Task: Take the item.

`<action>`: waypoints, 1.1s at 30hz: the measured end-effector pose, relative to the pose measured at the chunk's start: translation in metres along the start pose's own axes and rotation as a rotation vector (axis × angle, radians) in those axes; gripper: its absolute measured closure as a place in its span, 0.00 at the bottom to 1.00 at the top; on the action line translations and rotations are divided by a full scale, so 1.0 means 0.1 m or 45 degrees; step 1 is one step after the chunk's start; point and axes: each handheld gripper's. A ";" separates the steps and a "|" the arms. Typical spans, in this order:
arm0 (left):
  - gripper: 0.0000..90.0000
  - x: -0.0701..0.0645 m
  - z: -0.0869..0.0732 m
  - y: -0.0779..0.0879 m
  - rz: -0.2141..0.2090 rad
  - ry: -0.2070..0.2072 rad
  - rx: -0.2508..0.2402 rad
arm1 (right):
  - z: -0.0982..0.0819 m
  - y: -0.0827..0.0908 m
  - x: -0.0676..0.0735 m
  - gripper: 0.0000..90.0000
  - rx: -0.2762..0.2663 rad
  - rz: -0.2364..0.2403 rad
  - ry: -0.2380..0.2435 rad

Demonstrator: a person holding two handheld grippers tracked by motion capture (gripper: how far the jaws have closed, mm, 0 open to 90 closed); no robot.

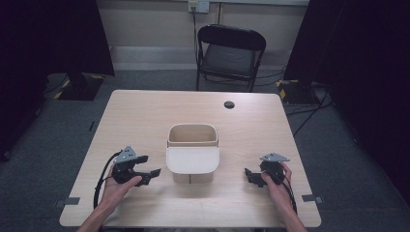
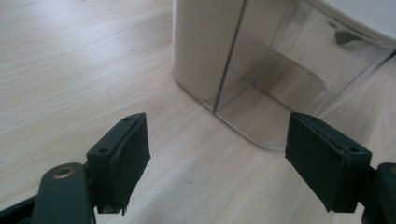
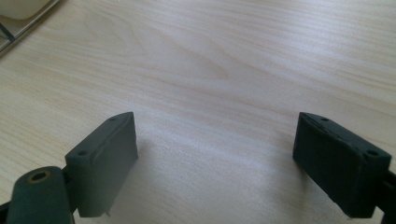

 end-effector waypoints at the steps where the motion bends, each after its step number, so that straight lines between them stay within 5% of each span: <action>1: 0.24 -0.02 0.00 0.00 -0.016 0.008 -0.010 | 0.00 0.00 0.00 0.15 0.000 0.000 -0.001; 6: 0.24 -0.07 0.02 0.00 -0.091 0.040 -0.040 | 0.00 0.00 0.00 0.15 0.000 0.000 -0.001; 12: 0.24 -0.14 0.04 -0.01 -0.119 0.008 -0.048 | 0.00 0.00 0.00 0.15 0.000 0.000 -0.001; 33: 0.25 -0.31 0.11 -0.08 -0.164 -0.068 -0.064 | 0.00 0.00 0.00 0.14 0.000 0.001 0.000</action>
Point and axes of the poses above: each handheld gripper's, and its own axes: y roughly backward along the jaws, z roughly out of its top, x roughly to its left, and after that the axes turned 8 degrees about y, right-handed
